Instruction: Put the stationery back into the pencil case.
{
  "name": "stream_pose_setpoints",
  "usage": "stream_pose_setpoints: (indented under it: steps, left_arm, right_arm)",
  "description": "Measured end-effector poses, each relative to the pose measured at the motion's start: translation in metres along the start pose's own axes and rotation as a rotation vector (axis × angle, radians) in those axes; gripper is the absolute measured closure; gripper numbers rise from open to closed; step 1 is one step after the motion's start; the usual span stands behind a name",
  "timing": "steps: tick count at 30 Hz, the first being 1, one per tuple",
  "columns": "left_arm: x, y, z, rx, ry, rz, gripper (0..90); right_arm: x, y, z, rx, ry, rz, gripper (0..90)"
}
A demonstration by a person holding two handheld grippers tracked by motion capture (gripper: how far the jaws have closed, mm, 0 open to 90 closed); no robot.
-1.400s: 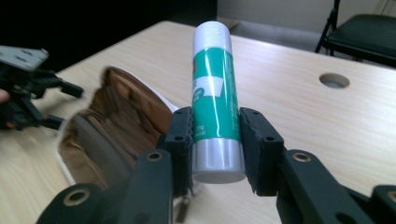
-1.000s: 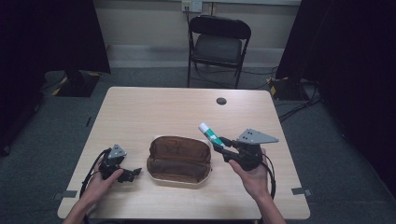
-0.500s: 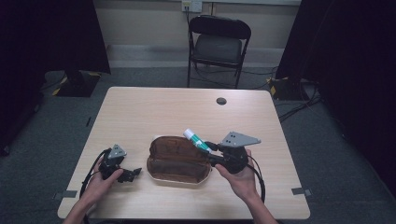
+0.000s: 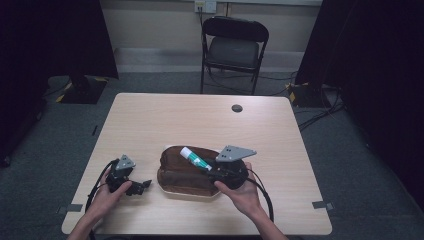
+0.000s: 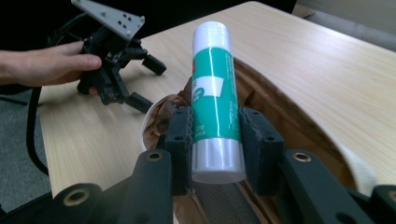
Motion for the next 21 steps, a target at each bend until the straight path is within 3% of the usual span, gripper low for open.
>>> stream_pose_setpoints:
  steps: [10,21]
  left_arm:
    - [0.0,0.0,0.0,0.0,0.0,0.0,0.2]
    - [0.0,0.0,0.0,0.0,-0.001,0.0,0.3]
  right_arm:
    - [0.006,0.035,0.011,0.083,-0.015,-0.025,66.1]
    - [-0.005,0.065,0.015,0.139,0.012,-0.012,66.0]
Point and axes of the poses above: each handheld gripper's, and its own axes: y roughly forward along the jaws, z roughly out of its underside, x roughly to its left, the point moved 6 cm from there along y, roughly forward along the jaws, and after that the axes turned 4 degrees about x, right-handed, at the moved point
